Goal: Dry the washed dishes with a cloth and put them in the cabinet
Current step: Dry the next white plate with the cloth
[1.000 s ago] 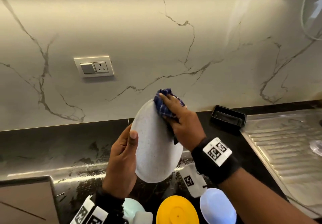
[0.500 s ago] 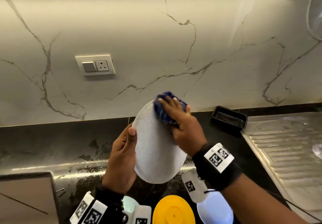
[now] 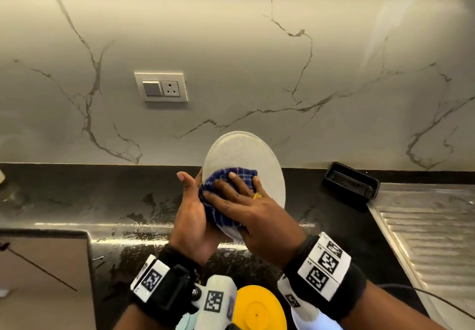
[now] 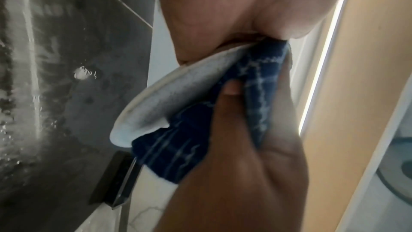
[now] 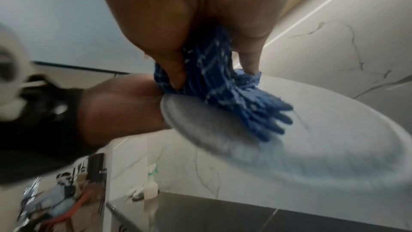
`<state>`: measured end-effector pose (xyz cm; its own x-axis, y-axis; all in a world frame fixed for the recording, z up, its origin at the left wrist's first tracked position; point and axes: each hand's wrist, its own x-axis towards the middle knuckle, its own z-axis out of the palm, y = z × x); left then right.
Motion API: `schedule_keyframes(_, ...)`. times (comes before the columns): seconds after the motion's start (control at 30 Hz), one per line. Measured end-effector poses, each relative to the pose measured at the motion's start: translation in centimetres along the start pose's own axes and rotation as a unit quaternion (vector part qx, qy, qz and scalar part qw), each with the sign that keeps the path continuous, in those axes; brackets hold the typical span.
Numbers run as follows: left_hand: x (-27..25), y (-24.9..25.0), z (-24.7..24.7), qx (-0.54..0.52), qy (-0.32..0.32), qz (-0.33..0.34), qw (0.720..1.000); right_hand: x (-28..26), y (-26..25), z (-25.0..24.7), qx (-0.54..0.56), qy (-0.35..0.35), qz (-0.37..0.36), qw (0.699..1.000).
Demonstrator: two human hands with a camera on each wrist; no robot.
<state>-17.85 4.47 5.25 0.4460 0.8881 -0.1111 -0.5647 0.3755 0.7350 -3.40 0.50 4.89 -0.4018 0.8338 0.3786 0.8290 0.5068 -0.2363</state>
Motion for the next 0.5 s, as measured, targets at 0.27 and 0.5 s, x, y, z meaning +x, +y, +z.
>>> schedule_keyframes(0.27,1.1,-0.6,-0.7,0.020,0.105,0.057,0.993,-6.7,2.3,3.5,-0.140,-0.053,-0.044,0.988)
schedule_keyframes(0.5,1.2,-2.1,-0.8,0.134,0.129,0.030,0.982,-5.4,0.6,4.6,-0.090,-0.015,-0.038,0.995)
